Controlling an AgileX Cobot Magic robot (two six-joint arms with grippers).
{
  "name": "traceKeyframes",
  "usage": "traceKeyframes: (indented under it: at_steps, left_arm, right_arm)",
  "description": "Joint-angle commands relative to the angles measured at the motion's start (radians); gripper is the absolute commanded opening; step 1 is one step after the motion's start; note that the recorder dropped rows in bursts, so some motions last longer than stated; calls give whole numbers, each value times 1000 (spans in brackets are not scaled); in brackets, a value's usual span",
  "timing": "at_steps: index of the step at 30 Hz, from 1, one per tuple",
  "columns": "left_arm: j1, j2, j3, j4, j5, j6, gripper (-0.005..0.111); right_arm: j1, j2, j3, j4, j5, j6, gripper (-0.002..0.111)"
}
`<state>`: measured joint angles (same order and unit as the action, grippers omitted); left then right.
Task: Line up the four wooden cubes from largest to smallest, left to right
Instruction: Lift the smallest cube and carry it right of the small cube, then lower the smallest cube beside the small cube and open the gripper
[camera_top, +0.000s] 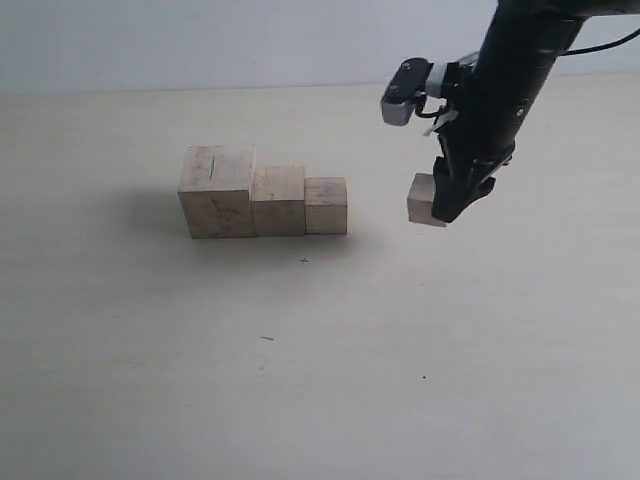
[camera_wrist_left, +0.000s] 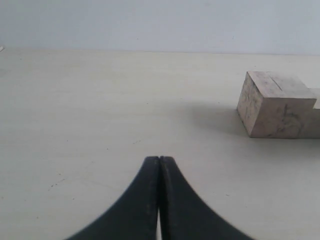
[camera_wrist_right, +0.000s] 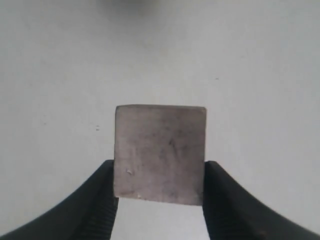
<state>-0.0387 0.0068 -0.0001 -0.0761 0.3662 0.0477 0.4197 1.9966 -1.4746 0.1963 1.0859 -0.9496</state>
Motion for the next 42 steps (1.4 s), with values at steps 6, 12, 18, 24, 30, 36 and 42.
traceKeyframes:
  at_steps: [6,12,18,24,30,36,42]
  left_arm:
    - [4,-7,0,3,-14,-1,0]
    - [4,-7,0,3,-14,-1,0]
    - [4,-7,0,3,-14,-1,0]
    - [4,-7,0,3,-14,-1,0]
    - [4,-7,0,3,-14,-1,0]
    - [4,-7,0,3,-14,-1,0]
    - [4,-7,0,3,-14,-1,0]
  right_arm:
    - [-113,77,-16,343,-183,-518,0]
    - [-94,231,-179,391,-34,-577,0]
    - [-54,274,-181,413,-18,-619,0]
    - [-48,274,-181,406,-46,-621,0]
    - [-48,274,-181,407,-48,-621,0]
    - [-48,274,-181,407,-64,-618,5]
    - [-48,274,-181,392,-71,-618,33]
